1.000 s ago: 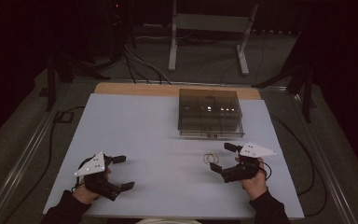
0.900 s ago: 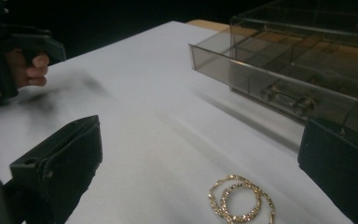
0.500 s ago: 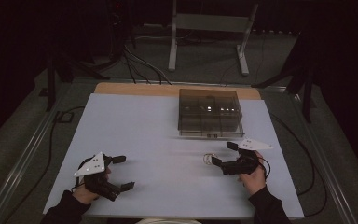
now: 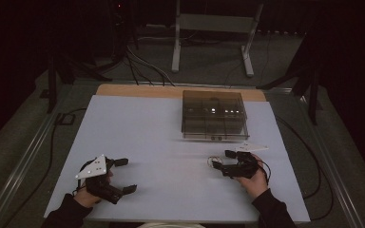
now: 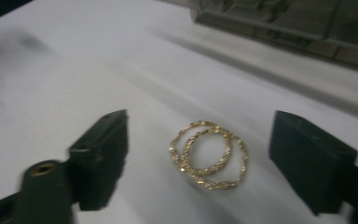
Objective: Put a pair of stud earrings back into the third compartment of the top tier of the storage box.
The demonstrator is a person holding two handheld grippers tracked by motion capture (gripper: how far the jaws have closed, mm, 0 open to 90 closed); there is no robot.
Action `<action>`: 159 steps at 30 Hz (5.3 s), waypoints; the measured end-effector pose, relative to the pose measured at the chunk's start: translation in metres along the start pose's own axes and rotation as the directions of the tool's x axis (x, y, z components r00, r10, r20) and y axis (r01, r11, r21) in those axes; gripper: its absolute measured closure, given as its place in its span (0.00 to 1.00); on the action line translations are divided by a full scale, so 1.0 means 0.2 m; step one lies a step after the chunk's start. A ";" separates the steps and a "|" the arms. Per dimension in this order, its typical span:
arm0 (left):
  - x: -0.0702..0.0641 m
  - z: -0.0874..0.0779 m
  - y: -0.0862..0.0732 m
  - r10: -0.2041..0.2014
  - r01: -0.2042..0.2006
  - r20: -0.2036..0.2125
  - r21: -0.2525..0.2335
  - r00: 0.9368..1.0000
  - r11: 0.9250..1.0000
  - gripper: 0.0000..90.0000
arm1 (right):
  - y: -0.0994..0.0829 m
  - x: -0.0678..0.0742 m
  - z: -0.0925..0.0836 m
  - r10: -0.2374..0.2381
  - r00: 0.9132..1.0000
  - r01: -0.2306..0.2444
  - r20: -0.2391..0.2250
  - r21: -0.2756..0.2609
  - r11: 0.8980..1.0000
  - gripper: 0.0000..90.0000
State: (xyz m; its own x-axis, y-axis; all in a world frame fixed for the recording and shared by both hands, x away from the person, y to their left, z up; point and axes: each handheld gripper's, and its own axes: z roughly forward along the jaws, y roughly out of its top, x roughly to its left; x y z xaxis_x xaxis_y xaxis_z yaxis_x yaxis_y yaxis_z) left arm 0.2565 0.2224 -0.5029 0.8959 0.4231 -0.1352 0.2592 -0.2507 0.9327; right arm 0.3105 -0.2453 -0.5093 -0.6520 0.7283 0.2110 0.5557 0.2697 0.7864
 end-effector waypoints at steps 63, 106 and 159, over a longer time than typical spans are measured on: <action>0.00 0.01 -0.01 -0.003 0.003 0.002 0.016 1.000 1.000 0.01 | 0.05 0.10 0.00 -0.076 0.995 0.080 -0.059 0.076 0.994 0.96; 0.00 0.02 -0.01 0.002 -0.002 0.002 0.017 1.000 1.000 0.01 | 0.25 0.12 -0.21 -0.112 0.993 0.110 -0.045 -0.049 0.993 0.96; 0.01 0.01 0.00 -0.008 0.008 0.011 0.010 1.000 1.000 0.01 | 0.48 -0.25 -0.23 -0.016 0.995 0.026 0.100 -0.096 0.995 0.96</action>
State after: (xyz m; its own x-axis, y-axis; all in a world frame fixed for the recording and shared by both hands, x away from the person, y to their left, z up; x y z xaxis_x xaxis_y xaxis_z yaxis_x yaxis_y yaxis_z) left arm 0.2590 0.2213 -0.5047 0.8975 0.4160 -0.1464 0.2701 -0.2561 0.9281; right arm 0.3725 -0.2837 -0.4179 -0.6060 0.7832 0.1389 0.4862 0.2265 0.8440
